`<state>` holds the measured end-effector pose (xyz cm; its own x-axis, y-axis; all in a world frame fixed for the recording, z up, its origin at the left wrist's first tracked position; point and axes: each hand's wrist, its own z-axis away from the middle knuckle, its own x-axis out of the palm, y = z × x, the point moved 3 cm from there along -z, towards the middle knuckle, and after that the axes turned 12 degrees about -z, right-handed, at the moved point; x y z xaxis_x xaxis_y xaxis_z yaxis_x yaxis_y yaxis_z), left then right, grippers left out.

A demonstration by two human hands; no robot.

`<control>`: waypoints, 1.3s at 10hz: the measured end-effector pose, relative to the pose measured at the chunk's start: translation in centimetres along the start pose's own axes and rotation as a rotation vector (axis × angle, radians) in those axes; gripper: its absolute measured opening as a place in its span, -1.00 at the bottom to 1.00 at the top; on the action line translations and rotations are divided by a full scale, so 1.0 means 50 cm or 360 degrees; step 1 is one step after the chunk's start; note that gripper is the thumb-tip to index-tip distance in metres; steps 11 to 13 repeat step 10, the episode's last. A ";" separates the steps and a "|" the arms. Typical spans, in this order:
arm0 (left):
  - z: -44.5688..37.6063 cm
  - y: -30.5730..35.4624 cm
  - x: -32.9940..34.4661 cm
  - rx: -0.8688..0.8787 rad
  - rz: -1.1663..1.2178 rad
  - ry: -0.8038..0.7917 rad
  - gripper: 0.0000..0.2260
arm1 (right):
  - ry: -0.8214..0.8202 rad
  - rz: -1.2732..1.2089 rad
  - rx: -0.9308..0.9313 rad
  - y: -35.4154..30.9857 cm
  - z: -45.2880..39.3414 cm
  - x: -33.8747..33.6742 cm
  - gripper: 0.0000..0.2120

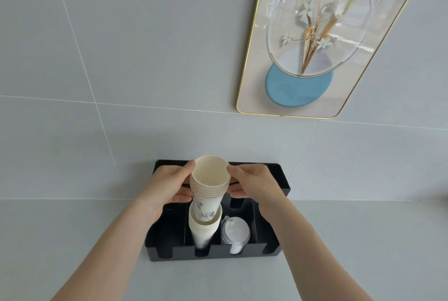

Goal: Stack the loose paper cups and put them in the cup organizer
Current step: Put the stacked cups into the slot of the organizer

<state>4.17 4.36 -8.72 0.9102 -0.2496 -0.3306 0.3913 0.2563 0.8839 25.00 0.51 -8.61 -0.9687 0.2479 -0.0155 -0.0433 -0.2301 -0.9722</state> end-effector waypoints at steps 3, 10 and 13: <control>-0.070 -0.075 -0.027 -0.0024 -0.0188 -0.0027 -0.77 | 0.0022 0.0265 0.0084 0.051 -0.056 0.076 -0.73; -0.184 -0.222 -0.055 -0.0094 -0.0569 -0.0060 -0.73 | -0.0093 0.0672 0.0427 0.204 -0.147 0.080 -0.53; -0.184 -0.222 -0.055 -0.0094 -0.0569 -0.0060 -0.73 | -0.0093 0.0672 0.0427 0.204 -0.147 0.080 -0.53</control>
